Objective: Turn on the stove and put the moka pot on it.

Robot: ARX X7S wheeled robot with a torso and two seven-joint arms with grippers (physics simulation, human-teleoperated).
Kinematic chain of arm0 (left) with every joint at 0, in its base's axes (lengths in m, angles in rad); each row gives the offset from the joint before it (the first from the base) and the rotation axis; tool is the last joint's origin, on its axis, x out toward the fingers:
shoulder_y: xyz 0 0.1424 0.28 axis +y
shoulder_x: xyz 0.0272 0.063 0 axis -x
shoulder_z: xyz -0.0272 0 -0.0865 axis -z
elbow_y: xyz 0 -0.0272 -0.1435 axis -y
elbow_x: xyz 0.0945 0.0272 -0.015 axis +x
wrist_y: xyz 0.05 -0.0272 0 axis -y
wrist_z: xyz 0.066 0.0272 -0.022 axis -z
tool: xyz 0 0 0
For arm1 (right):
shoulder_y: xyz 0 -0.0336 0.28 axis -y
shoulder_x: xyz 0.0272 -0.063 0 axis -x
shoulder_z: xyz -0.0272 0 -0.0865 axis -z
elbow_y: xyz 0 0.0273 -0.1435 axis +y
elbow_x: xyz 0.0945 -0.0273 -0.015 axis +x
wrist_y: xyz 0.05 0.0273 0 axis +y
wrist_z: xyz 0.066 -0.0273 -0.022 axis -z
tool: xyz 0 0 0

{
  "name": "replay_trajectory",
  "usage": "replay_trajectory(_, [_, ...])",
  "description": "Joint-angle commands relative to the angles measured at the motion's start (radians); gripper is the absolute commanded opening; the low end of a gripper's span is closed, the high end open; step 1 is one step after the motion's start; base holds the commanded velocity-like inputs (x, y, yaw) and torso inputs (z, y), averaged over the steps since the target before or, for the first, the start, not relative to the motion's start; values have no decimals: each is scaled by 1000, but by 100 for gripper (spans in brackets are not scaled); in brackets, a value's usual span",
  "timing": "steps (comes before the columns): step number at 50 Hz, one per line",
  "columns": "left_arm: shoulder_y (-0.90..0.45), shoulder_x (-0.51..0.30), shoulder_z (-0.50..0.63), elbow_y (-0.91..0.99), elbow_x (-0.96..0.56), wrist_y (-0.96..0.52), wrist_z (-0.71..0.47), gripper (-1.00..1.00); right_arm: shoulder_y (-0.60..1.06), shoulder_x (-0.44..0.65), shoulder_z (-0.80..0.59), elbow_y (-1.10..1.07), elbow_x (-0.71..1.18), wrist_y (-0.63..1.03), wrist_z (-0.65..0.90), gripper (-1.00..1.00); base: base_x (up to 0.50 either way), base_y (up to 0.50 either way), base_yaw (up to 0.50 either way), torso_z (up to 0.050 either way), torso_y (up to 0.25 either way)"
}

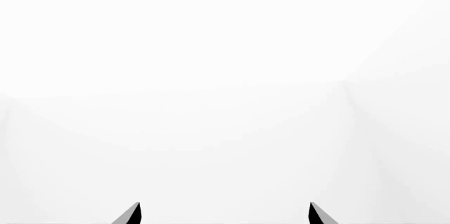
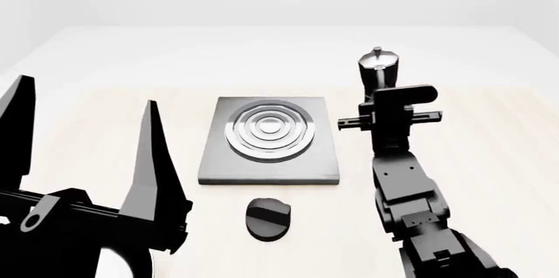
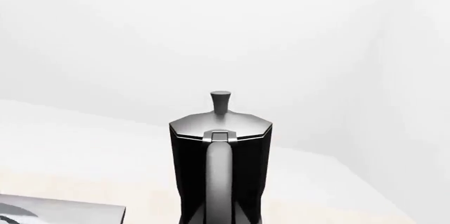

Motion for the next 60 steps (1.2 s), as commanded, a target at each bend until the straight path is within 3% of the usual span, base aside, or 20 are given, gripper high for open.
replay_trajectory(1, [1,10,4,-18,2,13,9,100,87,-26,-8,14,-56,19,28,-100,0,0,0,0,0])
replay_trajectory(16, [1,15,6,-38,-5,27,21,100,103,-99,89,14,37,-38,-114,-100,0,0,0,0,1])
replay_trajectory(22, [0,15,5,-37,-9,24,20,100,100,-101,21,14,171,-30,-125,-100,0,0,0,0,0])
replay_trajectory(29, [-7,19,7,-33,-12,14,24,100,111,-101,-227,14,455,-45,-124,-100,0,0,0,0,1])
replay_trajectory(35, [6,10,2,-35,-11,26,18,100,117,-101,-562,9,746,-80,-91,-100,0,0,0,3,2])
replay_trajectory(45, [-1,19,6,-39,-14,23,25,100,119,-101,-953,-32,1023,-134,-38,-100,0,0,0,0,1])
replay_trajectory(52, [1,20,3,-40,-18,21,20,100,108,-101,-1105,-81,1121,-167,-11,-100,0,0,0,0,1])
replay_trajectory(60, [-2,24,5,-41,-24,-8,13,100,98,-101,-1174,-122,1138,-187,0,-100,0,0,0,0,1])
